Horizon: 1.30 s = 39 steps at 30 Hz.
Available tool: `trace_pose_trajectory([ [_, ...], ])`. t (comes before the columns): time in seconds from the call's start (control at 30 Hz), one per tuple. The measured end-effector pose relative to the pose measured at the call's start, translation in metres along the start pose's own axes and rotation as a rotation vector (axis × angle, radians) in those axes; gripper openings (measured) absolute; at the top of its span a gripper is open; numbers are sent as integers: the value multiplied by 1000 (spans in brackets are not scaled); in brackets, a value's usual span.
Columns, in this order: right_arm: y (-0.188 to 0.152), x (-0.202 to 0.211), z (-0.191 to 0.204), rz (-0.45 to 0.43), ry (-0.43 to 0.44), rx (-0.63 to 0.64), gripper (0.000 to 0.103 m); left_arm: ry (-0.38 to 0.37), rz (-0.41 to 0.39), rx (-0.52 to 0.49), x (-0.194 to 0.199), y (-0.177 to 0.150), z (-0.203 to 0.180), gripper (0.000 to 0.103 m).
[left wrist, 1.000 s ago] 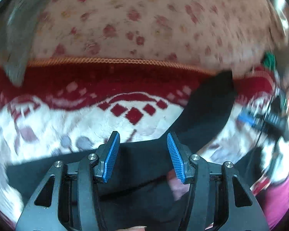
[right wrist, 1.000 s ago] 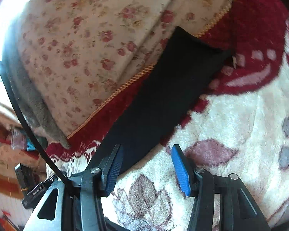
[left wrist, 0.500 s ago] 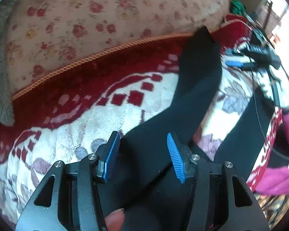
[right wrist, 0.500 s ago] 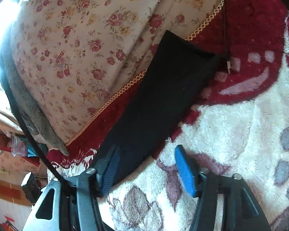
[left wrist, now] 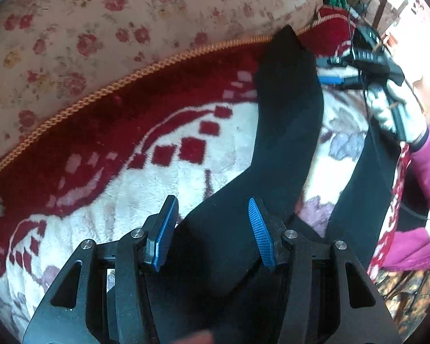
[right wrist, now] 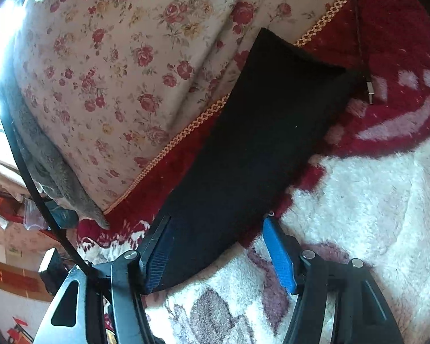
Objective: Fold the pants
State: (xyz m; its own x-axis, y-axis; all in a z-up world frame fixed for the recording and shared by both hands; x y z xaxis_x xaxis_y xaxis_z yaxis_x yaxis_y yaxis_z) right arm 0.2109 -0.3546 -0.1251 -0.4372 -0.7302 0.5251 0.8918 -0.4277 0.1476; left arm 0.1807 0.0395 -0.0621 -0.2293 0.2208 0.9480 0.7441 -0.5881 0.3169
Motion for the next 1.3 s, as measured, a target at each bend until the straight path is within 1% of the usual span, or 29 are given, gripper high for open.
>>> trace_pose_trajectory([
  [0.1, 3, -2, -1, -9, -10, -8, 61, -2, -5, -7, 1, -3, -4, 51],
  [0.17, 5, -5, 0, -14, -18, -4, 61, 21, -29, 2, 4, -6, -8, 51],
  [0.2, 6, -6, 0, -19, -19, 7, 60, 48, -37, 1, 5, -8, -11, 50],
  [0.23, 6, -8, 1, -34, -21, 29, 53, 78, -46, -6, 5, -11, -16, 43],
  [0.27, 7, -10, 2, -43, -28, 50, 47, 94, -56, -13, 6, -13, -21, 32],
  [0.33, 6, -15, 1, -54, -28, 81, 28, 148, -76, -41, 8, -17, -32, 25],
  [0.37, 6, -15, 0, -69, -7, 78, 24, 168, -84, -46, 9, -19, -36, 20],
  [0.43, 6, -11, -1, -106, 27, 78, 11, 202, -93, -31, 12, -24, -39, 14],
  [0.5, 5, -2, 3, -148, 53, 102, 9, 217, -110, -5, 18, -27, -39, 12],
  [0.57, 2, 6, 10, -166, 67, 128, 7, 221, -135, 29, 27, -30, -39, 11],
  [0.63, -2, 15, 18, -176, 63, 158, 7, 224, -157, 56, 37, -35, -42, 11],
  [0.8, -23, 48, 35, -211, 75, 205, 7, 253, -214, 59, 60, -46, -59, 11],
  [0.87, -31, 60, 36, -223, 83, 206, 7, 250, -233, 64, 69, -51, -67, 10],
  [0.97, -48, 81, 39, -237, 86, 214, 7, 250, -262, 66, 85, -62, -79, 10],
  [1.1, -80, 110, 45, -247, 89, 233, 7, 251, -289, 67, 101, -81, -97, 10],
  [1.17, -95, 120, 47, -247, 81, 242, 7, 249, -300, 70, 109, -91, -105, 7],
  [1.23, -115, 133, 48, -251, 77, 250, 7, 236, -317, 75, 118, -102, -112, 5],
  [1.3, -134, 145, 45, -253, 73, 249, 7, 198, -318, 93, 122, -113, -118, 5],
])
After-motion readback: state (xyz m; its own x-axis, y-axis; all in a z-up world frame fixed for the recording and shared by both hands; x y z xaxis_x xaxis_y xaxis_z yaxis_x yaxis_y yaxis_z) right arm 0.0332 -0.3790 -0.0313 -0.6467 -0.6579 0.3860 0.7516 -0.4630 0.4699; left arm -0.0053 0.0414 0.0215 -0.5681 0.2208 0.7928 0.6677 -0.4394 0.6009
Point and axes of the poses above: each gripper's, at about its wrist camera, not at the fingertips, and x roughly against the way its jaws point, z to its left, y to its top, the point moved 4 cm from there along -x, roughly the way its jaws point, and after that the axes turned 10 degrees about y, right-handed, at the moved point
